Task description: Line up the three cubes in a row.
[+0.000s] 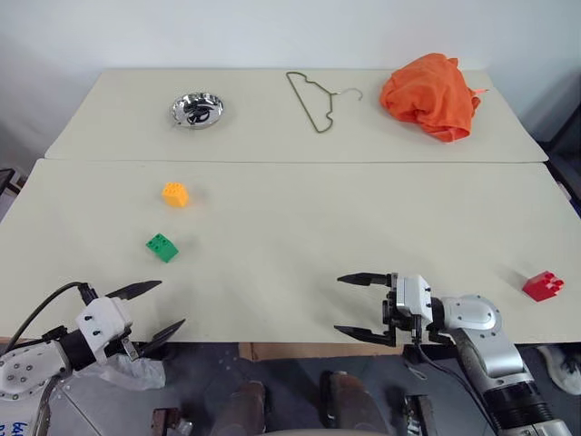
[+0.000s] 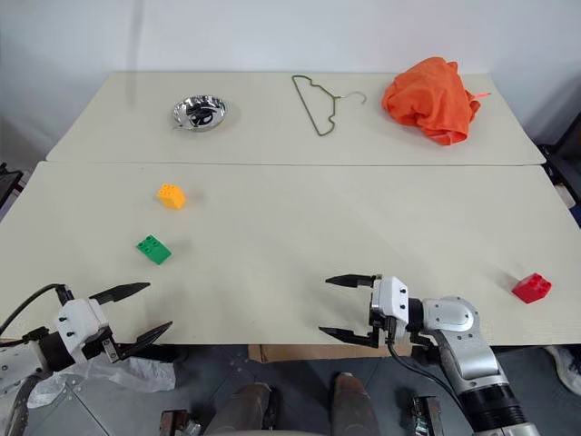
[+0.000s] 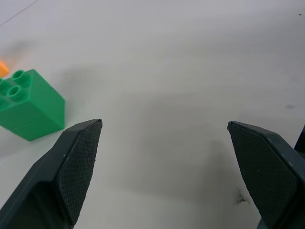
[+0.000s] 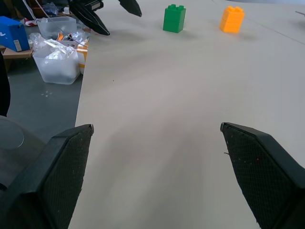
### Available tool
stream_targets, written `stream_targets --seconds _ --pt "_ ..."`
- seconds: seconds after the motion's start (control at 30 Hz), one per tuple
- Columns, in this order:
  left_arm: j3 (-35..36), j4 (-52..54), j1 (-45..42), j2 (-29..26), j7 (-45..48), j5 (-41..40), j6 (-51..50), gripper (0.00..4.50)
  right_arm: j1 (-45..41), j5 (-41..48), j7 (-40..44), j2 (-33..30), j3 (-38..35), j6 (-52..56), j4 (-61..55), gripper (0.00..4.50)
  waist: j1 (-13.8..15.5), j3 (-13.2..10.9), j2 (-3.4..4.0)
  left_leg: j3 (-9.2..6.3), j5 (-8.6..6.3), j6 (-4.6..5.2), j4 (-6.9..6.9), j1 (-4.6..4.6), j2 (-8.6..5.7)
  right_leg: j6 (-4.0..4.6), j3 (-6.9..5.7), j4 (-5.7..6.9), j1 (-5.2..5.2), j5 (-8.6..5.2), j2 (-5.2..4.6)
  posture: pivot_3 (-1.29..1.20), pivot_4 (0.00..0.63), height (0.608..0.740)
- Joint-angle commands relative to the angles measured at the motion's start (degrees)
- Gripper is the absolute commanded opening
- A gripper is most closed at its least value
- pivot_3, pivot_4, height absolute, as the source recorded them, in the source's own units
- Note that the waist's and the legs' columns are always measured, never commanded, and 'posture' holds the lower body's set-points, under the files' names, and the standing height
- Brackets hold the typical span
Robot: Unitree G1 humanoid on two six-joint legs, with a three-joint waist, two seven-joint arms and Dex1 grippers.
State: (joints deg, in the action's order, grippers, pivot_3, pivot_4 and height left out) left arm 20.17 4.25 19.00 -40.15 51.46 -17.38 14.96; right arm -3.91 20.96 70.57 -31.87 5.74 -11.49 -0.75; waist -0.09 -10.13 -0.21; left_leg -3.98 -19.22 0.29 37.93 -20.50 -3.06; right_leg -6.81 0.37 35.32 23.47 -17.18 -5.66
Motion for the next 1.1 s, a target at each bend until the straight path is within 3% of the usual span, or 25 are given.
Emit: stream_targets --seconds 0.03,0.2,0.43,0.6,0.77,0.9,1.1 --pt "0.17 3.16 0.71 0.00 -0.63 -0.32 -1.14 4.49 1.02 0.82 -0.81 -1.13 -1.94 -0.49 -2.46 4.50 0.01 0.00 0.00 0.00 0.00 0.00 0.00 0.00 0.00 0.00 0.00 0.00 0.00 0.00 0.00 0.00 0.150 0.740" --pt "-3.45 9.35 -3.10 0.93 1.21 -6.23 -6.68 4.49 2.07 4.16 -4.52 -3.14 -8.64 1.86 -5.11 4.50 0.26 -0.01 0.01 0.01 0.00 0.00 0.00 0.00 0.00 0.00 0.01 0.00 -0.02 0.00 -0.01 0.00 0.150 0.740" --pt "-12.63 12.93 -14.49 0.13 6.51 -8.77 -13.63 4.49 7.89 8.78 -21.12 -2.41 -26.39 8.96 -11.00 4.50 1.42 0.00 0.03 -0.05 -0.01 -0.04 0.01 -0.02 -0.01 0.00 -0.03 -0.03 -0.04 0.00 0.01 0.00 0.150 0.740" --pt "-18.77 11.05 -23.46 2.43 10.39 -9.71 -16.07 4.49 16.45 9.99 -34.02 2.35 -42.22 9.21 -11.14 4.50 1.57 0.02 0.08 -0.01 -0.01 -0.04 -0.01 -0.06 -0.03 -0.01 -0.01 -0.09 -0.03 0.01 0.05 0.00 0.150 0.740" --pt "-24.15 7.07 -30.78 6.14 13.93 -9.19 -16.88 4.49 25.31 10.25 -40.04 7.56 -53.31 6.64 -7.46 4.50 1.37 0.07 0.17 0.06 -0.02 -0.02 -0.01 -0.03 -0.03 -0.05 0.05 -0.10 -0.04 0.02 0.10 0.00 0.150 0.740" --pt "-25.77 2.97 -33.63 7.70 15.93 -7.64 -15.24 4.49 30.96 12.15 -40.62 11.40 -56.28 6.13 -7.40 4.50 1.00 0.12 0.26 0.12 -0.02 -0.02 -0.10 0.02 0.02 -0.04 0.11 -0.11 -0.04 0.02 0.15 0.00 0.150 0.740" --pt "-26.12 -1.88 -35.40 9.74 17.20 -6.57 -12.51 4.49 33.16 16.58 -47.75 14.08 -53.42 13.06 -21.68 4.50 -0.31 0.14 0.36 0.36 -0.15 0.26 -0.22 0.29 0.07 -0.03 0.41 0.11 -0.05 0.01 0.16 0.00 0.150 0.740"
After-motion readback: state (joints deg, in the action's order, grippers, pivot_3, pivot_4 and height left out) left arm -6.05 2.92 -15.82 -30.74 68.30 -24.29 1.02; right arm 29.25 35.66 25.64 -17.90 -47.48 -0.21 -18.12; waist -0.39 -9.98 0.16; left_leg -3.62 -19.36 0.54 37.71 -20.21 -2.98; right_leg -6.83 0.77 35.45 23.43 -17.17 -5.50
